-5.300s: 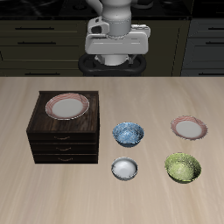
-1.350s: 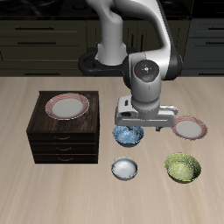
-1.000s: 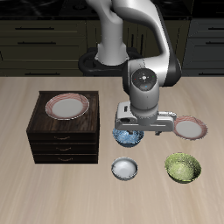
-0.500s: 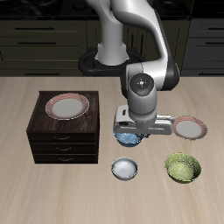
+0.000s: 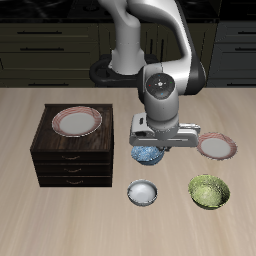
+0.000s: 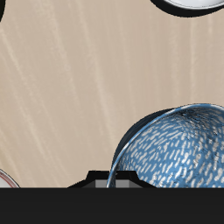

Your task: Stack the blue bowl on the green bowl

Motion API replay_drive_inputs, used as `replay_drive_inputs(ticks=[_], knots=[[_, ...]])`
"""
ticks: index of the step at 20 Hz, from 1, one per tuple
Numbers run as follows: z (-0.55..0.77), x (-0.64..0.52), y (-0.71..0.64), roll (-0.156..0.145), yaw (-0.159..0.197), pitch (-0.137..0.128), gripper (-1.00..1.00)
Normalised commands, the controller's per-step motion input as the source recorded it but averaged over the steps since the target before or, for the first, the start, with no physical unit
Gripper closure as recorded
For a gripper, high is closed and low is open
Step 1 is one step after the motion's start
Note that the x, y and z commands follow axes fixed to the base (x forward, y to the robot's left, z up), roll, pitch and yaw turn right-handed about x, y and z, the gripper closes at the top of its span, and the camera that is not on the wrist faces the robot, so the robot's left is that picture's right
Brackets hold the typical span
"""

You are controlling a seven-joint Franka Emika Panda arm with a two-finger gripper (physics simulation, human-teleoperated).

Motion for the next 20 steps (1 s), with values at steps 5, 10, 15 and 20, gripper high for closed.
replay_drive_inputs(ticks=[5,10,15,20], knots=[[0.26,-0.04,0.01,-0.005,0.024,-0.038,1.00],[0.35,-0.04,-0.01,-0.016,0.025,-0.050,1.00],[0.44,-0.06,-0.05,-0.012,0.017,-0.073,1.00],[0.59,-0.15,0.15,0.012,0.020,-0.093,1.00]])
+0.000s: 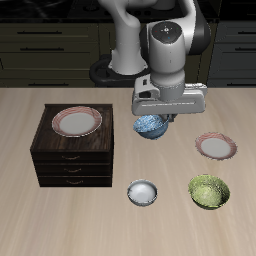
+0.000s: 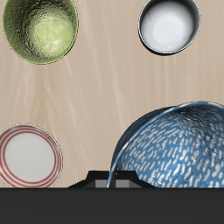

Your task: Stack the blue bowl on the green bowl

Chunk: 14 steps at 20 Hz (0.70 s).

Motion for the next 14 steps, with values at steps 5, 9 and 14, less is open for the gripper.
replay_drive_inputs(ticks=[5,9,14], knots=[[0.24,-0.02,0.08,0.005,0.017,-0.032,1.00],[0.21,0.07,0.09,-0.007,0.014,-0.027,1.00],[0.39,0.10,0.17,0.007,0.004,-0.056,1.00]])
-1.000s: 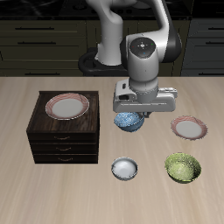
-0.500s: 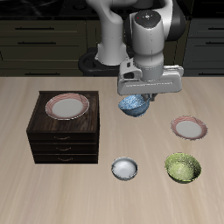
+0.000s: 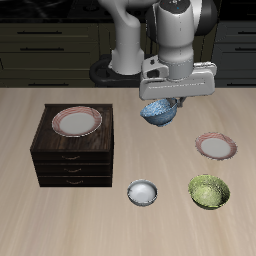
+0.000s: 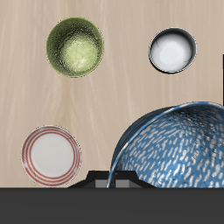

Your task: Stack the blue bowl on the green bowl

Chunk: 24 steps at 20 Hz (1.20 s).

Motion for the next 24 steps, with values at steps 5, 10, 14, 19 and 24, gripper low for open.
replay_drive_inputs(ticks=[5,10,14,19,24], knots=[[0.22,0.22,0.17,-0.013,0.006,-0.022,1.00],[0.12,0.25,0.15,-0.009,0.000,-0.016,1.00],[0.07,0.39,0.12,-0.037,-0.003,0.004,1.00],[0.05,0.24,0.14,-0.021,-0.011,0.001,1.00],[0.04,0.24,0.23,-0.002,-0.028,0.009,1.00]])
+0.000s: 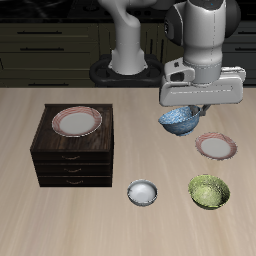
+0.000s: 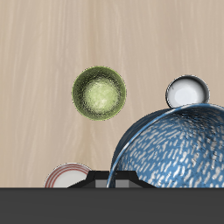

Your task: Stack the blue bowl on the green bowl

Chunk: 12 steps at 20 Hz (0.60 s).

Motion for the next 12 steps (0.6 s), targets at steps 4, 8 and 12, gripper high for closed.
replay_drive_inputs(ticks=[4,8,12], knots=[[0.05,0.24,0.11,-0.018,-0.033,0.014,1.00],[0.09,0.36,0.18,0.004,-0.049,0.020,1.00],[-0.01,0.23,0.17,0.013,0.000,0.020,1.00]])
